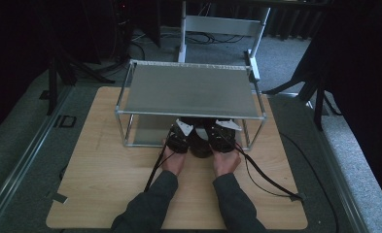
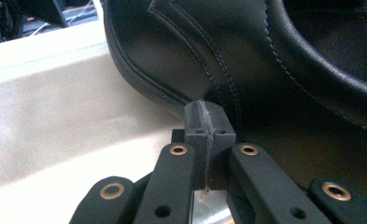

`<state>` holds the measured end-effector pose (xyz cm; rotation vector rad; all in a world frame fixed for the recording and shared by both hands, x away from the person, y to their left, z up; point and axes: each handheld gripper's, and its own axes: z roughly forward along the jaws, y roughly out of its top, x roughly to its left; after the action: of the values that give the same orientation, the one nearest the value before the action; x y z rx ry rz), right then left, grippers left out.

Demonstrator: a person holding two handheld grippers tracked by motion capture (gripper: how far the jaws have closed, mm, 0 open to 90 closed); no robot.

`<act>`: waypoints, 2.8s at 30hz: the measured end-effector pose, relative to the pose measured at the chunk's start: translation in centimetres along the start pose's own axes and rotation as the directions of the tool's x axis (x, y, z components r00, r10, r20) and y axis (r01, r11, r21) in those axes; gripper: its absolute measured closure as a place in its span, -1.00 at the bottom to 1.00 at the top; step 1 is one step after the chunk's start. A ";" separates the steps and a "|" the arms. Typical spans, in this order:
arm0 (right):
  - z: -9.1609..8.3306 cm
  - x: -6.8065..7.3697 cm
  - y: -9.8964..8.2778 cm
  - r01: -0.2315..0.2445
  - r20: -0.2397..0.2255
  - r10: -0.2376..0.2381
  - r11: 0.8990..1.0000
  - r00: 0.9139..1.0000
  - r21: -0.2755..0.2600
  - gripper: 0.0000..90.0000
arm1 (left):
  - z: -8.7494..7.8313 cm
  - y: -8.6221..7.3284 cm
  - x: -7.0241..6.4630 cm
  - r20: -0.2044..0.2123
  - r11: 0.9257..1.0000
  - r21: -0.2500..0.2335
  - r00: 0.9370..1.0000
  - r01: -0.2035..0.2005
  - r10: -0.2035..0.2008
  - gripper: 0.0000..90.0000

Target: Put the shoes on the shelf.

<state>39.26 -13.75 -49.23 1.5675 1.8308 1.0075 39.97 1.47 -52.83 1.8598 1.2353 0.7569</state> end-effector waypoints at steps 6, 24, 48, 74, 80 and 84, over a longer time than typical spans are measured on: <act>0.4 -0.1 0.3 -0.035 0.008 0.035 0.999 0.999 -0.019 0.78 | 0.6 0.6 -0.1 -0.025 1.000 -0.014 1.000 0.001 -0.002 1.00; -0.1 -1.2 0.0 0.010 -0.089 -0.029 0.979 0.996 -0.206 0.03 | 3.3 -0.5 0.8 -0.007 0.997 0.070 1.000 -0.014 0.015 0.78; -0.8 -7.6 -5.1 0.108 -0.126 -0.121 0.989 0.985 -0.104 -0.29 | 4.6 -0.6 2.5 0.044 0.988 0.135 0.996 0.074 -0.081 0.68; -0.4 -6.8 -5.0 0.121 -0.171 -0.139 0.986 0.975 -0.112 -0.22 | 4.6 -0.4 4.0 0.077 0.984 0.147 0.990 0.103 -0.115 0.62; -2.3 -7.3 -5.0 0.167 -0.161 -0.182 0.981 0.970 -0.102 -0.23 | 1.7 -1.4 4.4 0.115 0.986 0.153 0.990 0.069 -0.087 0.53; -4.2 -9.1 -5.7 0.155 -0.171 -0.162 0.987 0.972 -0.050 -0.24 | -1.7 -2.9 4.6 0.169 0.990 0.137 0.985 0.024 -0.047 0.49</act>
<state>34.35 -23.80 -52.09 1.3230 2.0080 1.1269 38.81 6.88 -54.07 1.9617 1.2305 0.4927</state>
